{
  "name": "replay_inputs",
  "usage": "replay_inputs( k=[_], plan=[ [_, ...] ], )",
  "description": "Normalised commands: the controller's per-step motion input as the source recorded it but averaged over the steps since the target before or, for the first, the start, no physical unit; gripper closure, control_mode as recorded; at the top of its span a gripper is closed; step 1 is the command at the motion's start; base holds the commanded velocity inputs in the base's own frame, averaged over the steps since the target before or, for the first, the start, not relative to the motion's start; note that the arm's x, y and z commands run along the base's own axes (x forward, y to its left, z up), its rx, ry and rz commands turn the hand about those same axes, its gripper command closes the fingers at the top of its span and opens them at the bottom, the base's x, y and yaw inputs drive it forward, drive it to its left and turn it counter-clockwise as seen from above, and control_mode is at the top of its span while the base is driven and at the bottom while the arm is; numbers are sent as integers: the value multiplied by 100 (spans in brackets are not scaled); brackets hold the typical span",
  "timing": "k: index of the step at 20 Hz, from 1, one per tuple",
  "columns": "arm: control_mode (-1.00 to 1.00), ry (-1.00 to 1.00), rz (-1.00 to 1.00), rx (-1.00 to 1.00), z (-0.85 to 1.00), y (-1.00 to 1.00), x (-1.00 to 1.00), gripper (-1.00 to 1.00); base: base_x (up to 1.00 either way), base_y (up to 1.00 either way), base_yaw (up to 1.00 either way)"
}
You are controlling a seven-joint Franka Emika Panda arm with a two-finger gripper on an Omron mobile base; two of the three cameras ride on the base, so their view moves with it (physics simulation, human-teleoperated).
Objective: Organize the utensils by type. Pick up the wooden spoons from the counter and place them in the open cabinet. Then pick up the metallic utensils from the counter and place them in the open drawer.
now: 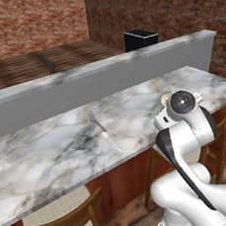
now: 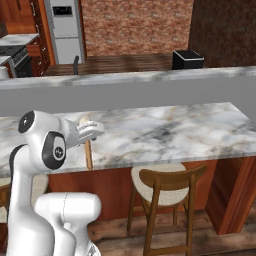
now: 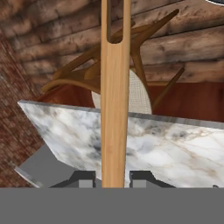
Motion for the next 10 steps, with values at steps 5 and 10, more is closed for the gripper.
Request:
replay_inputs(
  k=[5, 10],
  plan=[
    [100, 0, 0, 0, 0, 0, 0, 100, -20, -25, 0],
    [100, 0, 0, 0, 0, 0, 0, 100, -35, -35, 0]
  ],
)
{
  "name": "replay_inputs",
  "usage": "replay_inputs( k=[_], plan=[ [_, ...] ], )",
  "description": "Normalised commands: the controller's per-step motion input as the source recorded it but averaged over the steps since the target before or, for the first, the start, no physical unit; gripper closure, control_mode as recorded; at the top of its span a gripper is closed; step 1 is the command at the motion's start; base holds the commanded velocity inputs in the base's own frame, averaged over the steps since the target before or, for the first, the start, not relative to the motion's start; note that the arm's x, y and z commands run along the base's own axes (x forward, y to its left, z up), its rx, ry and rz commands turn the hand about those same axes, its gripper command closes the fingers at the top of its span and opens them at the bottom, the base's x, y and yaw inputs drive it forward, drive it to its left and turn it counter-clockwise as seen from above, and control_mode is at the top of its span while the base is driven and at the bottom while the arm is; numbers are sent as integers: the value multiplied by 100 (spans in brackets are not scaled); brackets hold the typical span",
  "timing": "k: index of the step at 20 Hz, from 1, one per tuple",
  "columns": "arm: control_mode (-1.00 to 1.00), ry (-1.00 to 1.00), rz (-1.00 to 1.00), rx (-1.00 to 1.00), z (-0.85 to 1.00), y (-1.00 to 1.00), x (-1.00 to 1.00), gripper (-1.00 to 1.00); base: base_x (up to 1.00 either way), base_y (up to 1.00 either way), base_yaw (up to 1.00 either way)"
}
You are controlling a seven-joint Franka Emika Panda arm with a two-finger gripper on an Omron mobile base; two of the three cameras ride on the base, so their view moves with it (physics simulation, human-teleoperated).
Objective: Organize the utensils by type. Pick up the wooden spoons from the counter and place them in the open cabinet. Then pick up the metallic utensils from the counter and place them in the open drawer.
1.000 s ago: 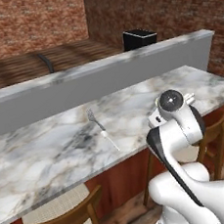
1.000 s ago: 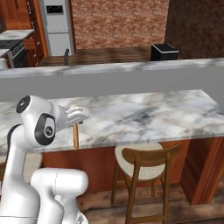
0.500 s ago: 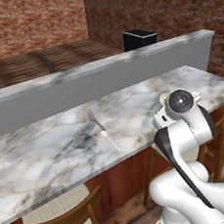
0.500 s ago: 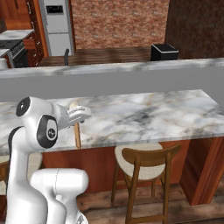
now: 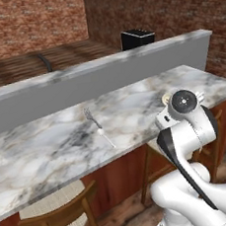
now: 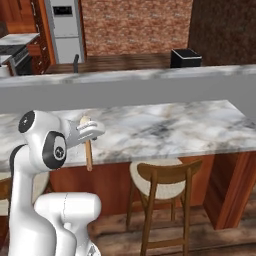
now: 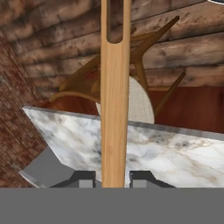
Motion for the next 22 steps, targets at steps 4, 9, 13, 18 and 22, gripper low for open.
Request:
replay_inputs(
  k=[4, 9, 13, 18, 22],
  plan=[
    [100, 0, 0, 0, 0, 0, 0, 100, -51, -38, 0],
    [100, 0, 0, 0, 0, 0, 0, 100, -48, -43, 0],
    [100, 0, 0, 0, 0, 0, 0, 100, -19, -55, -1],
    [100, 0, 0, 0, 0, 0, 0, 100, 0, -68, -3],
    [100, 0, 0, 0, 0, 0, 0, 100, 5, -100, -2]
  ],
)
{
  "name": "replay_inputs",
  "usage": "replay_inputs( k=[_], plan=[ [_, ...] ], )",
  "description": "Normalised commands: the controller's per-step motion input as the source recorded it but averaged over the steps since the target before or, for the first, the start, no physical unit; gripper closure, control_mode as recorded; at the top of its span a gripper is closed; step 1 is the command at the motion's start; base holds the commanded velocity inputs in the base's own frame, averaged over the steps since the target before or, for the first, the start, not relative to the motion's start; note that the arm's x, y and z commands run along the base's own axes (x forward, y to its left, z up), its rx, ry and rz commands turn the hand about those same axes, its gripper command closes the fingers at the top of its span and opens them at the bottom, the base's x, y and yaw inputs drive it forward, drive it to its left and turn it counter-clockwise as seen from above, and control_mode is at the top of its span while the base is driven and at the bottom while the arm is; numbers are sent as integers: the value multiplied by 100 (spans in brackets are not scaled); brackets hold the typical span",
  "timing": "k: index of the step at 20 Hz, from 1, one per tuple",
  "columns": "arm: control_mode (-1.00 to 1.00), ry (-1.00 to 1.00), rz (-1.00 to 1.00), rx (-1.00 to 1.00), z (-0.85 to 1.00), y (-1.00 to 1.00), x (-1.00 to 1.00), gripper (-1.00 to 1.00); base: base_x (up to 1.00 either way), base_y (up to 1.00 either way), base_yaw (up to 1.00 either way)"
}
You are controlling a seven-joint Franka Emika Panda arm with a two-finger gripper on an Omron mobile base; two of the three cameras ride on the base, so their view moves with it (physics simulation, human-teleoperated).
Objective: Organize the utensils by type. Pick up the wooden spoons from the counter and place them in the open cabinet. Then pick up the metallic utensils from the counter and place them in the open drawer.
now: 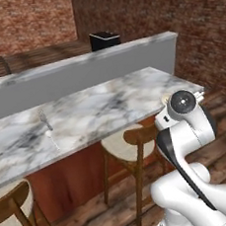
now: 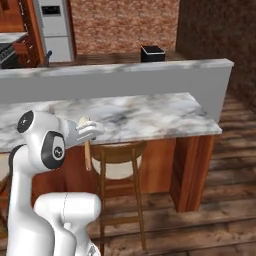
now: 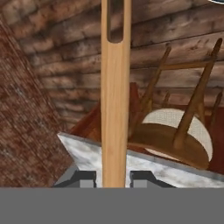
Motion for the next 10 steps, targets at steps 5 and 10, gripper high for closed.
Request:
replay_inputs(
  k=[5, 10],
  plan=[
    [100, 0, 0, 0, 0, 0, 0, 100, 9, -100, -3],
    [100, 0, 0, 0, 0, 0, 0, 100, 11, -100, 0]
  ],
)
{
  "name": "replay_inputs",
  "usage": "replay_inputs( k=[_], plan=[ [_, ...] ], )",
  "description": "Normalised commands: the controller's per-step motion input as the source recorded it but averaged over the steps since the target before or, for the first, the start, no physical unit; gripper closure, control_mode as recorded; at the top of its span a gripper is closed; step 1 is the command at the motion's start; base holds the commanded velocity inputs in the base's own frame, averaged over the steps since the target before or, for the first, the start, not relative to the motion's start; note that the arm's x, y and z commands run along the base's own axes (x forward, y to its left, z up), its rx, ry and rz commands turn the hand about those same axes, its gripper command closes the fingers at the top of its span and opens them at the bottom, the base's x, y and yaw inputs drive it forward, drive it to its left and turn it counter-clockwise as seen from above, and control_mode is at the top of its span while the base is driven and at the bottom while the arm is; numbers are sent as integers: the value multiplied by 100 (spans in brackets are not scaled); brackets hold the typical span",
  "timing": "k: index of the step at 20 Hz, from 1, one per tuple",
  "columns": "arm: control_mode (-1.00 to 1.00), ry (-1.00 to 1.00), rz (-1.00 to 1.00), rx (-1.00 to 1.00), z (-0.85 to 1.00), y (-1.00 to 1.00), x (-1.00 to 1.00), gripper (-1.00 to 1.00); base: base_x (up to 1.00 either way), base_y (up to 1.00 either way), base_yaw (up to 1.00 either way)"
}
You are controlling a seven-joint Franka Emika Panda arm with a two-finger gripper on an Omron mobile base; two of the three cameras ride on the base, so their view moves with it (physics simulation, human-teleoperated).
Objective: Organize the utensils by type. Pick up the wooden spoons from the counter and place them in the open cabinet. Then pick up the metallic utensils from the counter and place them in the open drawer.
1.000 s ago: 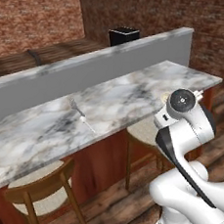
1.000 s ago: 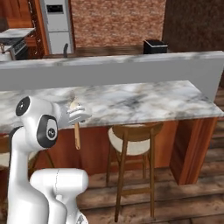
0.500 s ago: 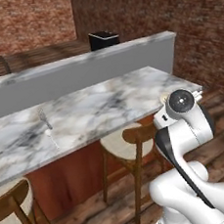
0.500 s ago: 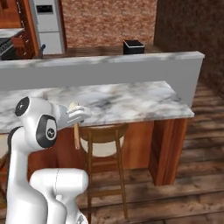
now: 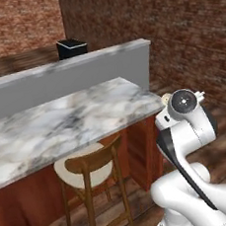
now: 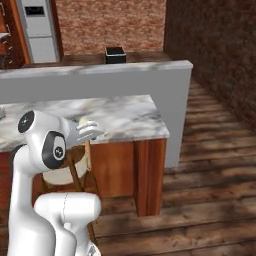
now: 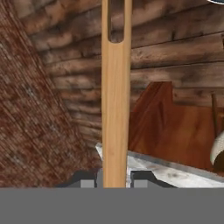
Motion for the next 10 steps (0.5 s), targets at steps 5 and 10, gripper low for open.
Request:
replay_inputs(
  k=[5, 10],
  plan=[
    [100, 0, 0, 0, 0, 0, 0, 100, 20, -100, 0],
    [100, 0, 0, 0, 0, 0, 0, 100, 34, -100, 0]
  ],
)
